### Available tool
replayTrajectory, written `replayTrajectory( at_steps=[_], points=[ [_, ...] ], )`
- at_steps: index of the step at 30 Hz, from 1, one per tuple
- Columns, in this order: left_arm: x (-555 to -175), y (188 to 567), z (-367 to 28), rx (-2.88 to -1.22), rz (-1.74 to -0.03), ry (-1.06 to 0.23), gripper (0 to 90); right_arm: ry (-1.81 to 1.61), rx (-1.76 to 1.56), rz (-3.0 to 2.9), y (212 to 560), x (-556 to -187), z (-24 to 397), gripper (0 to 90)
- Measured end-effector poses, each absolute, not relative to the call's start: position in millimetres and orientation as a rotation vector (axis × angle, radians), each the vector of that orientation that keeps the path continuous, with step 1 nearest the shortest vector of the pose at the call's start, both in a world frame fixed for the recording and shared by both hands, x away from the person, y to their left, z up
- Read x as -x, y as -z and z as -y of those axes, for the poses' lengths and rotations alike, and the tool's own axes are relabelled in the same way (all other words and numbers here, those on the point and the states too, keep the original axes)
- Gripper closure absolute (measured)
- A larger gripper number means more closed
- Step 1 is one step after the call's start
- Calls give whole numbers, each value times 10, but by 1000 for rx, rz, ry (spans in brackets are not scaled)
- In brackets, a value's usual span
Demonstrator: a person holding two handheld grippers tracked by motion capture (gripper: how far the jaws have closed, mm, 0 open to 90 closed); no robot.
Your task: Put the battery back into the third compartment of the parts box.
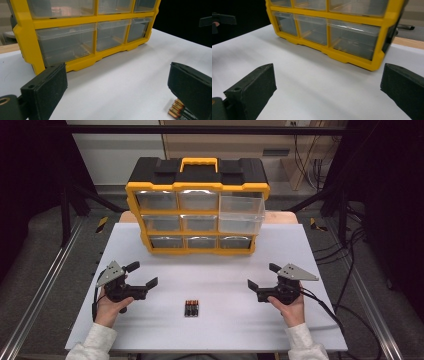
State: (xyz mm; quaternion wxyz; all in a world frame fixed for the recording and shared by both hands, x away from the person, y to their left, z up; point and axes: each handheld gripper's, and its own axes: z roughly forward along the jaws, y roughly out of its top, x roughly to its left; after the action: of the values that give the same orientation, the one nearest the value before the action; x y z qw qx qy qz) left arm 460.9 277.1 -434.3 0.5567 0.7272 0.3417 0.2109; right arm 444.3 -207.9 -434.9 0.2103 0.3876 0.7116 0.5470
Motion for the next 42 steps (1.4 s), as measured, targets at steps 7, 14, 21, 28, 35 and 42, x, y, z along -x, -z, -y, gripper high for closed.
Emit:
replayTrajectory(
  at_steps=[7, 14, 21, 28, 35, 42],
  points=[
    [-4615, 4345, -2770, -1719, -808, -499, 22, -1517, -1061, -2028, 4305, -4410, 1824, 6],
    [-4620, 4351, -2769, -1723, -811, -498, 21, -1499, -1044, -2084, 4313, -4385, 1547, 9],
    [-4618, 4349, -2766, -1724, -809, -500, 20, -1464, -1021, -2157, 4366, -4364, 1281, 10],
    [-4625, 4353, -2768, -1722, -812, -502, 20, -1437, -1027, -2203, 4411, -4362, 1100, 13],
    [-4630, 4356, -2773, -1721, -815, -502, 20, -1407, -1017, -2247, 4459, -4366, 902, 16],
    [-4634, 4361, -2769, -1724, -816, -504, 19, -1356, -1021, -2302, 4533, -4372, 712, 25]
  ],
)
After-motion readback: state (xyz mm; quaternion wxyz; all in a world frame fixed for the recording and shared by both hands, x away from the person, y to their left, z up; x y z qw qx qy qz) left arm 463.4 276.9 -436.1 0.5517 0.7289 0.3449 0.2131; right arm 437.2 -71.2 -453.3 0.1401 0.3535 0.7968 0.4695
